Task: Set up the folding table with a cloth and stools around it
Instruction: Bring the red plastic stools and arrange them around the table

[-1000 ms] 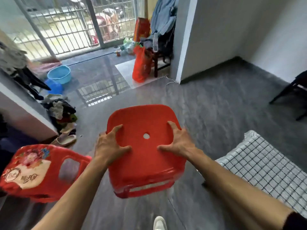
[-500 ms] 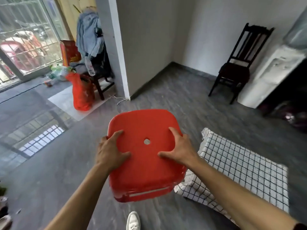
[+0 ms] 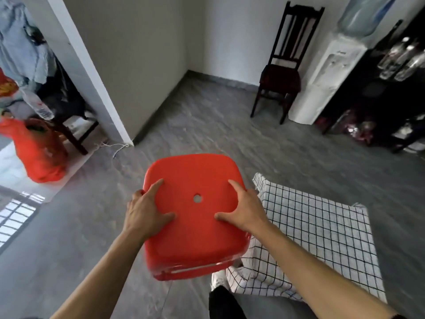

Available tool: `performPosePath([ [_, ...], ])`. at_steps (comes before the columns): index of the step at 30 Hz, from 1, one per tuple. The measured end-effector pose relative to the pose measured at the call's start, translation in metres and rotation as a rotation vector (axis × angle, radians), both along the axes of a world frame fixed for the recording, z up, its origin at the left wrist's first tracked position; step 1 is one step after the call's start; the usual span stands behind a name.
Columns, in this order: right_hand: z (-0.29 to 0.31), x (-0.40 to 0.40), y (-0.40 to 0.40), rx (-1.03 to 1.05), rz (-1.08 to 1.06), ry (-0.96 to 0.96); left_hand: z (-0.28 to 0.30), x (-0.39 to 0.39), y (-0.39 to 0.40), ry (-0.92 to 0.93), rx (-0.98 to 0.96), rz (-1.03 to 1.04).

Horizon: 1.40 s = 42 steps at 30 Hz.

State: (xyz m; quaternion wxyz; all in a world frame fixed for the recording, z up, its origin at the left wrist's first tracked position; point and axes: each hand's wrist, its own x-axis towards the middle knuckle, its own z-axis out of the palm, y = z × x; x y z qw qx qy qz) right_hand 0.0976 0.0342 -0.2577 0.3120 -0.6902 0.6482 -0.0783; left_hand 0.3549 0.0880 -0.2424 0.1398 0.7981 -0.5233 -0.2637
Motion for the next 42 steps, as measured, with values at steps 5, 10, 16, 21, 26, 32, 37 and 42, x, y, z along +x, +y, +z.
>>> performPosePath([
  [5,-0.031,-0.008,-0.069,0.048,-0.024,-0.019,-0.027,-0.011,-0.069,-0.018,0.028,-0.004],
  [10,-0.064,-0.013,-0.122,0.063,-0.037,0.017,-0.067,-0.018,-0.123,0.016,0.055,-0.008],
  [16,-0.140,-0.012,-0.166,0.096,-0.085,0.059,-0.158,-0.020,-0.178,0.107,0.096,-0.015],
  [21,-0.216,-0.014,-0.189,0.132,-0.124,0.101,-0.247,-0.022,-0.204,0.160,0.117,-0.015],
  [26,-0.285,-0.022,-0.199,0.155,-0.152,0.129,-0.321,-0.033,-0.221,0.170,0.140,-0.034],
  [32,-0.347,-0.039,-0.204,0.199,-0.214,0.131,-0.379,-0.049,-0.233,0.148,0.156,-0.079],
  [37,-0.378,-0.052,-0.203,0.209,-0.268,0.097,-0.406,-0.065,-0.241,0.153,0.169,-0.096],
  [42,-0.390,-0.059,-0.211,0.226,-0.280,0.078,-0.415,-0.074,-0.245,0.132,0.187,-0.122],
])
